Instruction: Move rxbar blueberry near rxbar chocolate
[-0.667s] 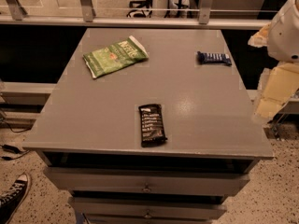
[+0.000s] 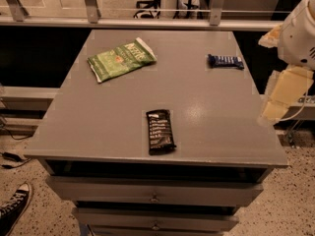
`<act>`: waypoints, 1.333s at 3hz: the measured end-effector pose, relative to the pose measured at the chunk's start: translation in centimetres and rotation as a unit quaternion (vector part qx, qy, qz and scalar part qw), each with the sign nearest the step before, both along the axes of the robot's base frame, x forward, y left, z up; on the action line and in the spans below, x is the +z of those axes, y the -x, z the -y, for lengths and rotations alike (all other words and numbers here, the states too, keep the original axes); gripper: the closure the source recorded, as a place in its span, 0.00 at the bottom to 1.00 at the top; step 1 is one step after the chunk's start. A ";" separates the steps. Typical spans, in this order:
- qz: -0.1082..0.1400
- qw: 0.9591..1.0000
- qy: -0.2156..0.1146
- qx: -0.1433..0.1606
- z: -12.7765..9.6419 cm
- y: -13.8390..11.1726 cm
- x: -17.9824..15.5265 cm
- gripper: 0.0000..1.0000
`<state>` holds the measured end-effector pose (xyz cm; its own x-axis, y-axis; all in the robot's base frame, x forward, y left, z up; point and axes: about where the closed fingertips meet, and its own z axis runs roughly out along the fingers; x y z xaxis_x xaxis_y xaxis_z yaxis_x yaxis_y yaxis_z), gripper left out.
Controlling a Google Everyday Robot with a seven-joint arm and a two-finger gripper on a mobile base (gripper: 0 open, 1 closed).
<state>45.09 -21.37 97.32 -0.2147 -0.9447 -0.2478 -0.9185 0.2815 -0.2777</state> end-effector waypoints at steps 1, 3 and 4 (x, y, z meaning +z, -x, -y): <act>0.044 0.998 -0.043 -0.003 -0.9 -4.1 -1.2 0.00; 0.094 0.982 -0.158 -0.037 -2.2 -14.6 -3.6 0.00; 0.094 0.982 -0.158 -0.037 -2.2 -14.6 -3.6 0.00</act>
Offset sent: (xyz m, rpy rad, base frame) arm 0.1688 0.0224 -0.0381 0.3661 -0.2365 -0.0967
